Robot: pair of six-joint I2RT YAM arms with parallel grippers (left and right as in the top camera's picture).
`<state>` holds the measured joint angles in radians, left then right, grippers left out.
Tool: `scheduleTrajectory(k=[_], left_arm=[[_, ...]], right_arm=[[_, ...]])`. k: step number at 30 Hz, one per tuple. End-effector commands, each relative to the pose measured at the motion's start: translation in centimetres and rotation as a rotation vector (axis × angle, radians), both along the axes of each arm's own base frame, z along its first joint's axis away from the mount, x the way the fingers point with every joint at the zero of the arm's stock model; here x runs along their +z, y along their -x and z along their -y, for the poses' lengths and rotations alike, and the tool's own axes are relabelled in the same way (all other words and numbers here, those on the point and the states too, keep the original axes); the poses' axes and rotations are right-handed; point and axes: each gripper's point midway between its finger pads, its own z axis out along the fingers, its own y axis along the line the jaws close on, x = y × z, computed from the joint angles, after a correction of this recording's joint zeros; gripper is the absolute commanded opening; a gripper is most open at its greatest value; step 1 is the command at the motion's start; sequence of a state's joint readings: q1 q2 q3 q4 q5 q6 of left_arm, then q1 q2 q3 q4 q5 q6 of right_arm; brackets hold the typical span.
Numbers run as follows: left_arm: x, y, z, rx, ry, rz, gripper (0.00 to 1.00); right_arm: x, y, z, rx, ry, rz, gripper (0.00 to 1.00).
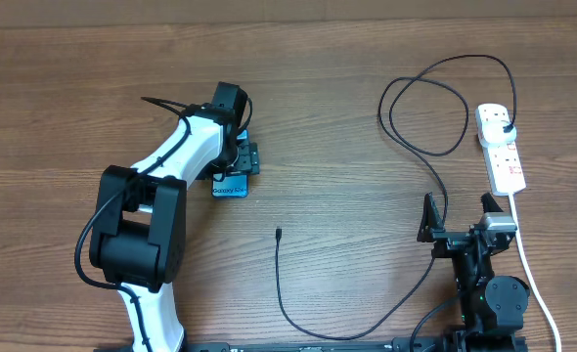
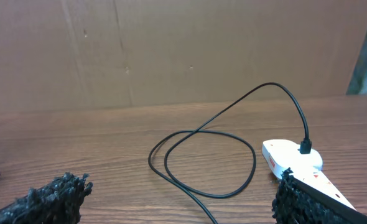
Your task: Plug charger to phone and switch on socket
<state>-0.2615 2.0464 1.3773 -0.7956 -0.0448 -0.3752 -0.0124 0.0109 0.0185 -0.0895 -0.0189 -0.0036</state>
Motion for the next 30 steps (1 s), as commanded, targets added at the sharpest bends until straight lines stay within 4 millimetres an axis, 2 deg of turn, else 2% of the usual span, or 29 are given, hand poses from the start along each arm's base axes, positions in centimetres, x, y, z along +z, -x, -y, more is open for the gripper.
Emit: scheduleTrajectory(k=[1,8,16,22,30], left_arm=[[-2.7,2.3,0.6,0.012,0.037,-0.118,0.83],[-2.5,4.8,2.1,-0.005,0.095,-0.220,0.83],[-2.2,7.5,3.2,-0.046,0.062,-0.307,0.87],[-2.2,7.6,3.6,-0.064,0.050,-0.301,0.95],[-2.3,6.7,2.3,-0.022,0.061,-0.285,0.98]], right_arm=[[-0.2,0.0,0.0,-0.001,0.006,0.004,1.00],[-0.2,0.0,0.0,-0.001,0.006,0.004,1.00],[-0.2,0.0,0.0,-0.001,0.006,0.004,1.00],[-0.2,0.0,0.0,-0.001,0.006,0.004,1.00],[-0.2,0.0,0.0,-0.001,0.006,0.004,1.00]])
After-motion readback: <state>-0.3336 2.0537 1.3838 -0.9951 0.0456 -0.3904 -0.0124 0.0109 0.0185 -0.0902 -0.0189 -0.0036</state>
